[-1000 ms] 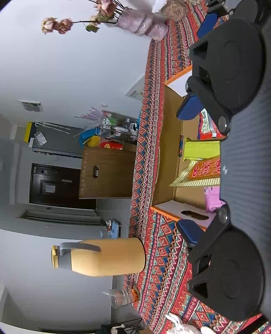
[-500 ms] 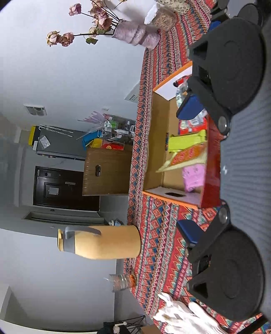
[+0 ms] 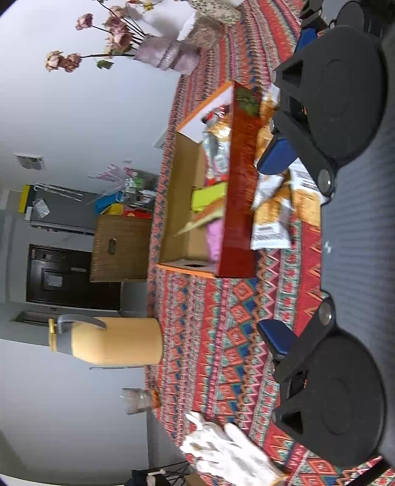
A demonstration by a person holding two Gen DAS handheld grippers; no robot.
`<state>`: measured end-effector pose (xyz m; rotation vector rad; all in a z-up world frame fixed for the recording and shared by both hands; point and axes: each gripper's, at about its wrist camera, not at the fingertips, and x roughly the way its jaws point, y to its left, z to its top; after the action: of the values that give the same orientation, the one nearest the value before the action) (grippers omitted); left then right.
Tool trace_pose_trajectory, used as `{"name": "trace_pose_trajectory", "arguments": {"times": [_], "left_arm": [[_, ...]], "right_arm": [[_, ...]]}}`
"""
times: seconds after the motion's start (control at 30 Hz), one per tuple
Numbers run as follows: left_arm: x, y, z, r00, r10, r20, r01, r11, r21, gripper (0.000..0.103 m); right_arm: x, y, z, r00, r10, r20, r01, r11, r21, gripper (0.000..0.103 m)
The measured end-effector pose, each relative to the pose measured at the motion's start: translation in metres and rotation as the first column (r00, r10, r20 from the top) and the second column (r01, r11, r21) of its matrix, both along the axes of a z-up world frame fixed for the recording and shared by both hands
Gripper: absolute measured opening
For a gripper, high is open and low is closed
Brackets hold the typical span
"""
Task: Organize snacks
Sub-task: 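Move both open tools back to the snack pile beside the box, then grasp a lime-green stick pack with the right tool and lift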
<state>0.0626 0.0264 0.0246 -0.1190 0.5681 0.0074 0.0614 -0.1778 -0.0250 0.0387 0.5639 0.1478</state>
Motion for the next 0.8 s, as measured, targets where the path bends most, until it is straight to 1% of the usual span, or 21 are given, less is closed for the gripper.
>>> {"name": "trace_pose_trajectory", "arguments": {"times": [0.13, 0.2, 0.37, 0.4, 0.47, 0.5, 0.53, 0.57, 0.67, 0.8], "left_arm": [[-0.006, 0.005, -0.016, 0.999, 0.006, -0.039, -0.006, 1.0, 0.004, 0.103], [-0.008, 0.008, -0.023, 0.998, 0.012, -0.057, -0.011, 1.0, 0.002, 0.103], [-0.014, 0.014, -0.033, 0.996, 0.013, -0.087, -0.014, 1.0, -0.008, 0.103], [-0.016, 0.014, -0.035, 0.996, 0.01, -0.091, -0.011, 1.0, -0.01, 0.103], [-0.016, 0.014, -0.037, 0.995, 0.004, -0.098, -0.005, 1.0, -0.012, 0.103], [-0.017, 0.014, -0.038, 0.995, 0.001, -0.101, -0.003, 1.0, -0.013, 0.103], [-0.018, 0.014, -0.039, 0.995, -0.001, -0.104, 0.0, 1.0, -0.014, 0.103], [-0.018, 0.014, -0.04, 0.994, -0.005, -0.106, 0.003, 1.0, -0.016, 0.103], [-0.02, 0.014, -0.042, 0.993, -0.009, -0.114, 0.007, 1.0, -0.023, 0.103], [-0.019, 0.014, -0.046, 0.992, -0.012, -0.126, 0.008, 1.0, -0.029, 0.103]], "right_arm": [[-0.007, 0.006, -0.013, 0.999, 0.005, -0.053, -0.006, 1.0, -0.005, 0.092], [-0.009, 0.009, -0.02, 0.997, 0.003, -0.075, -0.004, 1.0, -0.009, 0.089], [-0.014, 0.018, -0.035, 0.993, 0.015, -0.121, -0.018, 1.0, -0.021, 0.075], [-0.016, 0.018, -0.036, 0.992, 0.022, -0.123, -0.024, 1.0, -0.014, 0.074], [-0.018, 0.017, -0.038, 0.991, 0.038, -0.125, -0.039, 0.999, -0.001, 0.065], [-0.02, 0.016, -0.038, 0.991, 0.043, -0.123, -0.044, 0.999, -0.001, 0.064], [-0.022, 0.014, -0.039, 0.991, 0.047, -0.123, -0.048, 0.999, -0.01, 0.06], [-0.023, 0.013, -0.04, 0.991, 0.047, -0.124, -0.05, 0.999, -0.019, 0.052], [-0.03, 0.006, -0.041, 0.993, 0.043, -0.108, -0.05, 0.997, -0.06, 0.041], [-0.036, -0.005, -0.041, 0.994, 0.063, -0.09, -0.068, 0.996, -0.061, 0.035]]}}
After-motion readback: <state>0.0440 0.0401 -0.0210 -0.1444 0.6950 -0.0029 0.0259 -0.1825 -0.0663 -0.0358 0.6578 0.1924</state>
